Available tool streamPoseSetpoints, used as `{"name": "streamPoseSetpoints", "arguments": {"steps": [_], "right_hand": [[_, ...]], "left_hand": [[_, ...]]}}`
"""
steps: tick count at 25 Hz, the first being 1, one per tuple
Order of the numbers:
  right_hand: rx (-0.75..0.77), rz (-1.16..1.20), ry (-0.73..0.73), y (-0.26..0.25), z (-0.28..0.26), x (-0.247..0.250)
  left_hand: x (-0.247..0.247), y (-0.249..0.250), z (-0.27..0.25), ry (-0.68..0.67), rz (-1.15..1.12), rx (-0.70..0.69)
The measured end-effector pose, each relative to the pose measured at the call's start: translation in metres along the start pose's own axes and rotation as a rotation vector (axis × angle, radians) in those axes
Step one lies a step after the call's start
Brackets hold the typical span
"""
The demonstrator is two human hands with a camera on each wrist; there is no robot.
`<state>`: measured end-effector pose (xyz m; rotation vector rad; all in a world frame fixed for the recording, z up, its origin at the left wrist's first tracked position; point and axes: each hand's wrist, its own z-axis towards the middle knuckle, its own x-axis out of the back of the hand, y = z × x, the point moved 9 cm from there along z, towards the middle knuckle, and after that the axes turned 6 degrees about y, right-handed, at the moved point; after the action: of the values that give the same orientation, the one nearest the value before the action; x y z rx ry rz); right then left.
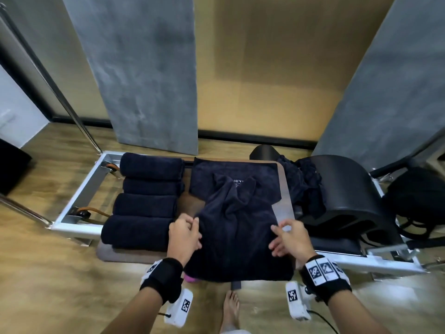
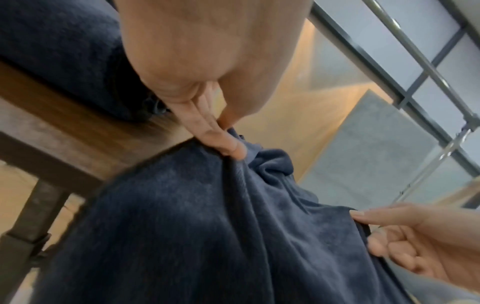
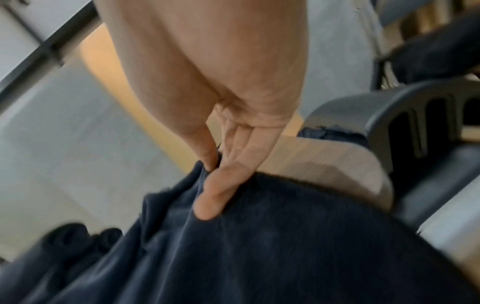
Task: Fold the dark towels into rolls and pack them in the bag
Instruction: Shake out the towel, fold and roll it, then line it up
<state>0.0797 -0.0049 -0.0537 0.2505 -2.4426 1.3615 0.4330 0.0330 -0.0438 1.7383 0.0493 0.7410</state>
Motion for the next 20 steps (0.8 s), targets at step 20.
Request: {"name": "streamPoseSetpoints", "arguments": {"steps": [20], "right_hand": [[0.652,-0.674,0.035,0.012,-0.07,-0.018]], "left_hand": [[-0.004,-0.005,-0.068,-0.419,0.603,-0.607]]}}
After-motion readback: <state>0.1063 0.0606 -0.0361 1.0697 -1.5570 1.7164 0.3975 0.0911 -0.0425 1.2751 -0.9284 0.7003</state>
